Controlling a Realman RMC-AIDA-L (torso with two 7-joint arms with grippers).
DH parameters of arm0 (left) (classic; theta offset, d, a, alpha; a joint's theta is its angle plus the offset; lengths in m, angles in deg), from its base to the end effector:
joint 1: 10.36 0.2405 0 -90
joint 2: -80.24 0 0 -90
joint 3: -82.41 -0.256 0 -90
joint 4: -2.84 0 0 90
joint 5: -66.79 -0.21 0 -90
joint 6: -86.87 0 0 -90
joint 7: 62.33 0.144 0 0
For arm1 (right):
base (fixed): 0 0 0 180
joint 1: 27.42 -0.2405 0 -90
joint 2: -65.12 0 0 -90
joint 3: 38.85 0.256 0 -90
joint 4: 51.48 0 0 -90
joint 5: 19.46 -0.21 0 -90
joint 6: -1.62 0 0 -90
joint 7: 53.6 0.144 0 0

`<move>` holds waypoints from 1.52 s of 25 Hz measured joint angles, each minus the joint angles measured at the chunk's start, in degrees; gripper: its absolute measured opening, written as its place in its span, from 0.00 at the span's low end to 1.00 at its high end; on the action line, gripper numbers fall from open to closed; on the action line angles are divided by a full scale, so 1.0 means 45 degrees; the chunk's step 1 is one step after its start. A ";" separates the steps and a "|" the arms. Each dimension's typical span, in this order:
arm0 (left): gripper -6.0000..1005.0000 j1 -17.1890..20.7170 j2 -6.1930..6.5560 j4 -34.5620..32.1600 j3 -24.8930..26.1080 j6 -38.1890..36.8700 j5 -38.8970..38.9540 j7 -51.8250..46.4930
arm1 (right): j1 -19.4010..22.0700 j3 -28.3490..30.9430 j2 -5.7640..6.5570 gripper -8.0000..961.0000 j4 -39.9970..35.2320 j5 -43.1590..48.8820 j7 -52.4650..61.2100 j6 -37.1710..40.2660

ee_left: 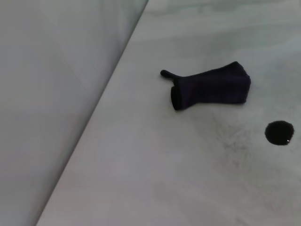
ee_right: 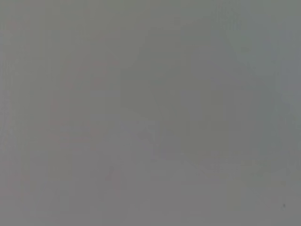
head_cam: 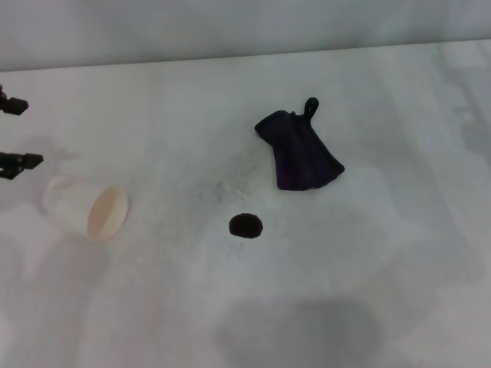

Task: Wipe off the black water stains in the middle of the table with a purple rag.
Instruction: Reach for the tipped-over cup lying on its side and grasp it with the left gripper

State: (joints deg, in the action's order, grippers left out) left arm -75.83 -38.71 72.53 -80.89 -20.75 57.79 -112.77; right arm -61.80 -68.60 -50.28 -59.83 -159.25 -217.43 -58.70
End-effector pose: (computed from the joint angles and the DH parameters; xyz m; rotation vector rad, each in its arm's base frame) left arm -0.2271 0.3727 0.1131 -2.7701 -0.0101 0.1804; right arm 0.3379 0.3976 0.0872 -1.3680 0.4888 0.6653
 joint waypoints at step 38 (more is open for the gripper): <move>0.80 -0.1056 -0.0079 -0.2647 0.0039 0.2864 -0.0918 0.0173 | 0.0159 -0.0332 -0.0127 0.88 0.0348 -0.0048 0.0557 -0.0537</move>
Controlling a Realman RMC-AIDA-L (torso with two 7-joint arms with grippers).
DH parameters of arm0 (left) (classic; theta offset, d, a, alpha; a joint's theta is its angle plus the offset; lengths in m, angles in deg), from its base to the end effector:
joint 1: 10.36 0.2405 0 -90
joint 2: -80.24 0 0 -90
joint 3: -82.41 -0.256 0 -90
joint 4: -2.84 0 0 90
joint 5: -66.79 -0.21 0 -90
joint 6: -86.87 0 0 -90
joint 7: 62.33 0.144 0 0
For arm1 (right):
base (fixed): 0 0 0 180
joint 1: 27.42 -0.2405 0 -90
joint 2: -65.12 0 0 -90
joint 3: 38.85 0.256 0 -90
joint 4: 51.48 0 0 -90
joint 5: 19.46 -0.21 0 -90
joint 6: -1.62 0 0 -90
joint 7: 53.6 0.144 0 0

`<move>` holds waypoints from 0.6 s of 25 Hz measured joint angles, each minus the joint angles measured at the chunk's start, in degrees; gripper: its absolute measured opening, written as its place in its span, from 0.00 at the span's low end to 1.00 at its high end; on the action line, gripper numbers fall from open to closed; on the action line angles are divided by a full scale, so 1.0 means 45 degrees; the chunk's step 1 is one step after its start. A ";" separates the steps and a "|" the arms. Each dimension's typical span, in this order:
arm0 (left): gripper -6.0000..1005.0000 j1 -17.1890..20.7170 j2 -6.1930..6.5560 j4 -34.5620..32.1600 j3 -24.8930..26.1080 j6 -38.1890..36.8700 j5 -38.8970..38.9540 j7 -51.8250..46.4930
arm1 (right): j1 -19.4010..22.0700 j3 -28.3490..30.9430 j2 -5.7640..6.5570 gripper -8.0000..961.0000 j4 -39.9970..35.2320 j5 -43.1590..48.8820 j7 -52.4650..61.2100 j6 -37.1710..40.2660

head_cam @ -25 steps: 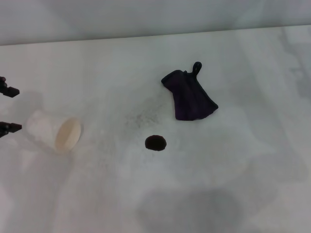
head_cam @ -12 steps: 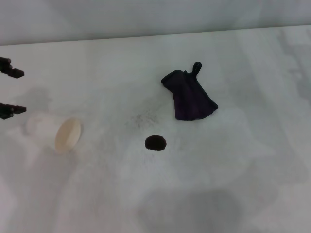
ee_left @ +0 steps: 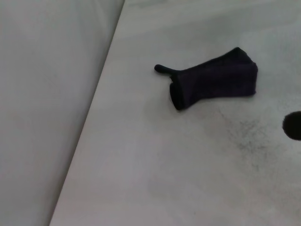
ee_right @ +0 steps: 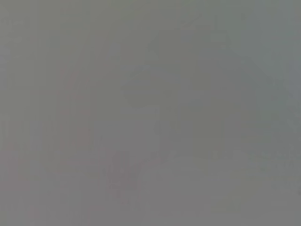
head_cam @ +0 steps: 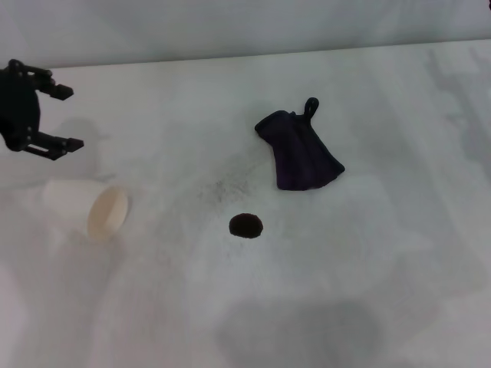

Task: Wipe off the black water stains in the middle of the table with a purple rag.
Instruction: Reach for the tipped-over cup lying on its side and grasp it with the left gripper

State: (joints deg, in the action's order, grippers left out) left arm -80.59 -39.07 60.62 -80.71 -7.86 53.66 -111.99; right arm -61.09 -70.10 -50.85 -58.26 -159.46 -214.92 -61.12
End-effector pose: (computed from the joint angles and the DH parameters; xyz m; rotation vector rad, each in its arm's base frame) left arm -0.2095 0.4108 0.0750 -2.7936 0.1354 0.2678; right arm 0.3365 0.3897 0.0750 -1.3852 0.5216 0.7224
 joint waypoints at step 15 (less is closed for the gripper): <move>0.80 0.0147 0.0064 0.0871 -0.0017 -0.1249 -0.2141 0.2471 | 0.0444 0.1986 0.0006 0.88 0.1940 -0.0132 0.0088 0.0126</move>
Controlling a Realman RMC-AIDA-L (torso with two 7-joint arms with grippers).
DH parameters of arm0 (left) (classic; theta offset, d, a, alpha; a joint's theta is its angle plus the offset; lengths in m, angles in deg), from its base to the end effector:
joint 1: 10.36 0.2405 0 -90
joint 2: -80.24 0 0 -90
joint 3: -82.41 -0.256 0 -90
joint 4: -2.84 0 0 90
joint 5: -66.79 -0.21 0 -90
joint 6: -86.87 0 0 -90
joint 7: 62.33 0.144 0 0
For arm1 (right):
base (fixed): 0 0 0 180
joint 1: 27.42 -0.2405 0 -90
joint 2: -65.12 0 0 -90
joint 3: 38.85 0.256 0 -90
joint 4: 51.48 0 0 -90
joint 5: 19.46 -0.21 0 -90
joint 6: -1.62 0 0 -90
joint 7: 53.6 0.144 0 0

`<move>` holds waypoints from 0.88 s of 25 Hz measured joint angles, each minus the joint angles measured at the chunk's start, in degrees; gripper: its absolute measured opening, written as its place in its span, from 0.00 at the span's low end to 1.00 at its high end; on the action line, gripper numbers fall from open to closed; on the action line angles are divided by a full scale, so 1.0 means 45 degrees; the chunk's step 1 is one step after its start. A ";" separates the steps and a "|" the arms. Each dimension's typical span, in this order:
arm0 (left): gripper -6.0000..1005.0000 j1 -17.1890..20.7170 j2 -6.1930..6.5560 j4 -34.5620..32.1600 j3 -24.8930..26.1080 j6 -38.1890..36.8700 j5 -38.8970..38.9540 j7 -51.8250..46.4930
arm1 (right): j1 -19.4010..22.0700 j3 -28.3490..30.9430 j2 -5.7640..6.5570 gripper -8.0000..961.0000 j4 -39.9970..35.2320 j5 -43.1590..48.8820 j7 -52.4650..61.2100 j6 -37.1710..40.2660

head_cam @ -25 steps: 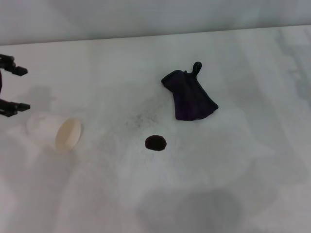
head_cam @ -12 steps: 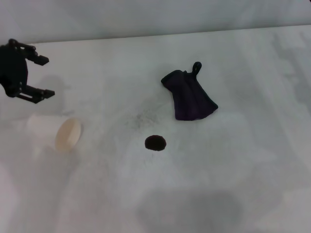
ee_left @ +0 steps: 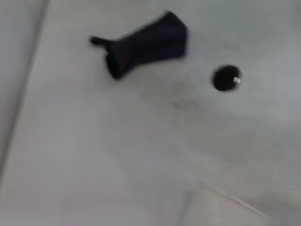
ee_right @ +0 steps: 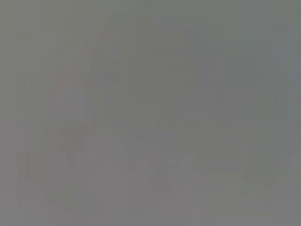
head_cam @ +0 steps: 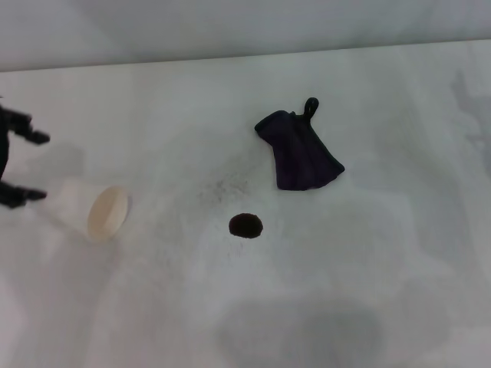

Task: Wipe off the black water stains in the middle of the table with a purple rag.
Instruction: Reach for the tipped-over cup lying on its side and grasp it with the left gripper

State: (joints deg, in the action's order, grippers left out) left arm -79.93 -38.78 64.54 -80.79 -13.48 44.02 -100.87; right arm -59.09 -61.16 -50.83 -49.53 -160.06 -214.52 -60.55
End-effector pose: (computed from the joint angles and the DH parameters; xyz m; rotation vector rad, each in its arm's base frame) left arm -0.2298 0.3835 0.0882 -2.9062 0.3011 0.4625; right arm 0.3727 0.3575 0.0521 -1.2399 0.7713 0.7152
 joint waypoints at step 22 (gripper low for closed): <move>0.80 0.0876 -0.0065 -0.0805 0.0016 0.1181 0.0835 0.2882 | -0.0170 0.0381 -0.0036 0.88 0.0488 0.0014 0.1109 0.0167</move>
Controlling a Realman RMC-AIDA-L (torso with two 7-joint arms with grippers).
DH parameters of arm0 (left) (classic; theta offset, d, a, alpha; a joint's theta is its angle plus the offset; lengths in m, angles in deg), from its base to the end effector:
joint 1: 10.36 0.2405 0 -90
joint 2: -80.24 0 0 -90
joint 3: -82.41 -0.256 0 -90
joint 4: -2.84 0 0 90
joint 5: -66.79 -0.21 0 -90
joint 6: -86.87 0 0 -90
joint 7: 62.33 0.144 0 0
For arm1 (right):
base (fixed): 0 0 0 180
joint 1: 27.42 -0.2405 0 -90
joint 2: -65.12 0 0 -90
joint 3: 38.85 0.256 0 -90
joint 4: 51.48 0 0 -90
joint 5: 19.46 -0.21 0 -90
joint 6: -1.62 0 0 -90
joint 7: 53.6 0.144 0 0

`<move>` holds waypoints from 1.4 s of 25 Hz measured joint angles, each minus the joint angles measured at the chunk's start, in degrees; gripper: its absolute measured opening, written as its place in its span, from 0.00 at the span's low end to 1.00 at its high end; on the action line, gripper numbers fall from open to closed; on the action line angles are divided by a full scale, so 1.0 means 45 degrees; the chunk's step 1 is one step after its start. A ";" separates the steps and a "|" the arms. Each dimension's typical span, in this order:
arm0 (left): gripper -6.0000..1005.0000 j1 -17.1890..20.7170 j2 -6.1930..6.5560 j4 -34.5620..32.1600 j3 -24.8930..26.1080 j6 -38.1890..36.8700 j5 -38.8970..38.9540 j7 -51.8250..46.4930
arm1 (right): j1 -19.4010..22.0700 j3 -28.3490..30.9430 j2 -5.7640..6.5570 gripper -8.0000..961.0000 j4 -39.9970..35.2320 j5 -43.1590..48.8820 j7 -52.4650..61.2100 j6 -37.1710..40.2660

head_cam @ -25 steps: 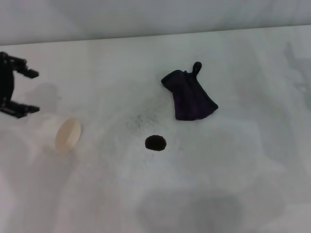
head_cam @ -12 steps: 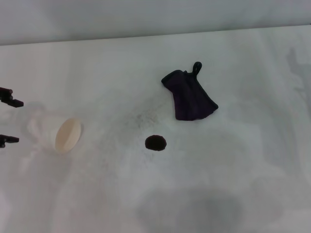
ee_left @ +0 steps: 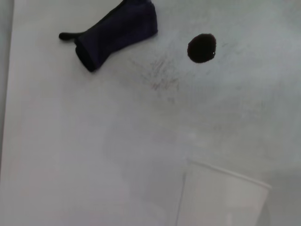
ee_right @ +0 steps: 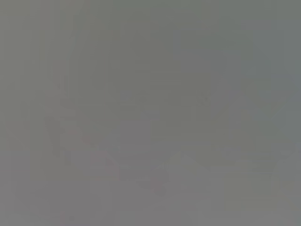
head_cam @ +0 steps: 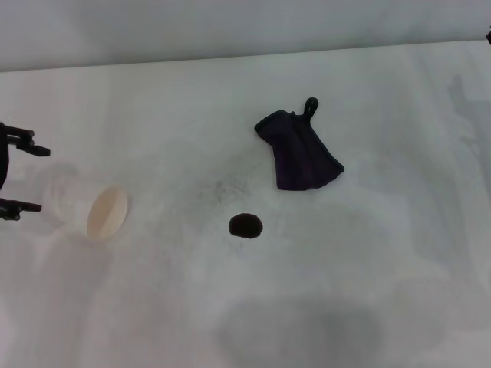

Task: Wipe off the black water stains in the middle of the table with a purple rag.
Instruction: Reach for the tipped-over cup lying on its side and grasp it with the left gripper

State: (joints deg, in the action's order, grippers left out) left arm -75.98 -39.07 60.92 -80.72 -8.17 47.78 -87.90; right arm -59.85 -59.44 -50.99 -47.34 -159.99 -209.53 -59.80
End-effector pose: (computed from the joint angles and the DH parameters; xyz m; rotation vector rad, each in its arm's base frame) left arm -0.2530 0.3825 0.0759 -2.8467 0.5878 0.4795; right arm 0.3716 0.3574 0.0419 -1.1972 0.8841 0.7944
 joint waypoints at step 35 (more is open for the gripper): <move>0.80 0.0840 0.0099 -0.4221 0.0001 0.4048 0.0316 0.1522 | 0.0271 0.0028 0.0001 0.88 0.0371 -0.0001 0.0568 -0.0090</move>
State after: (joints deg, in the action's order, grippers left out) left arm -72.21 -38.63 41.92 -80.71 10.05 49.20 -81.06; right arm -58.63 -59.32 -50.98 -45.67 -160.00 -206.98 -60.20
